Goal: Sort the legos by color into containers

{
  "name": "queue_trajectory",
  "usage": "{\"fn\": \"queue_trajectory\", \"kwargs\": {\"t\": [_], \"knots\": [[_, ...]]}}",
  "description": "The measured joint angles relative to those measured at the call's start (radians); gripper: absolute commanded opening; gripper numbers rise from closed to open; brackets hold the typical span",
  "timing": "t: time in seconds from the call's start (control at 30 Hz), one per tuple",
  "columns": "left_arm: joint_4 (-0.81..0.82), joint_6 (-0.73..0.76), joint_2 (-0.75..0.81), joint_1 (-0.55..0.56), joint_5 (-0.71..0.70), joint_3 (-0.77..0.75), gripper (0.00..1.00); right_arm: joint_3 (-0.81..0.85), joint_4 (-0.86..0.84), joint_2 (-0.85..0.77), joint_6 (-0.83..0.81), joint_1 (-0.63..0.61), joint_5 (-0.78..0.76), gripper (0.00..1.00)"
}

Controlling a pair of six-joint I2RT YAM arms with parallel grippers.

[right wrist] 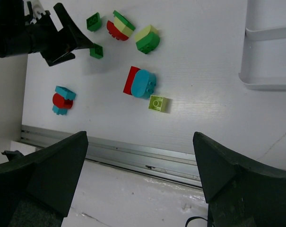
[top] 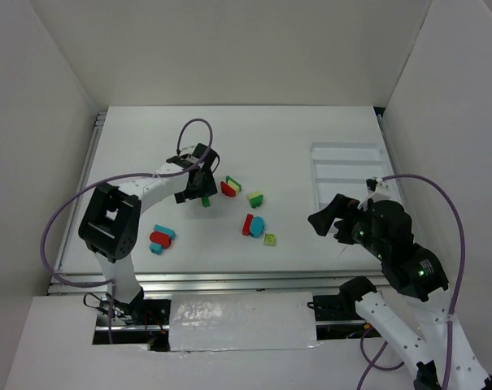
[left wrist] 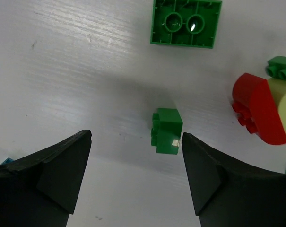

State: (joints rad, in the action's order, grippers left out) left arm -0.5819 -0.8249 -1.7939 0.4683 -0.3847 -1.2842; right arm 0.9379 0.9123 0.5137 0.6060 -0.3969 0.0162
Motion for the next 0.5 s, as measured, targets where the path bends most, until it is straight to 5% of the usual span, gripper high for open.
{"fn": "queue_trajectory", "kwargs": {"t": [0.17,0.3,0.43,0.5], "knots": [[0.014,-0.016,-0.056,0.000,-0.002,0.000,0.84,-0.022,-0.004,-0.001,0.000,0.000,0.009,1.00],[0.035,-0.015,-0.073,0.000,0.006,-0.001,0.68,-0.023,-0.008,-0.003,0.000,0.000,0.014,1.00],[0.053,-0.013,-0.076,0.000,0.015,0.000,0.65,-0.023,-0.008,-0.003,0.000,0.000,0.016,1.00],[0.068,-0.015,-0.076,0.000,0.017,0.000,0.54,-0.024,-0.009,-0.003,0.000,0.000,0.018,1.00]]}}
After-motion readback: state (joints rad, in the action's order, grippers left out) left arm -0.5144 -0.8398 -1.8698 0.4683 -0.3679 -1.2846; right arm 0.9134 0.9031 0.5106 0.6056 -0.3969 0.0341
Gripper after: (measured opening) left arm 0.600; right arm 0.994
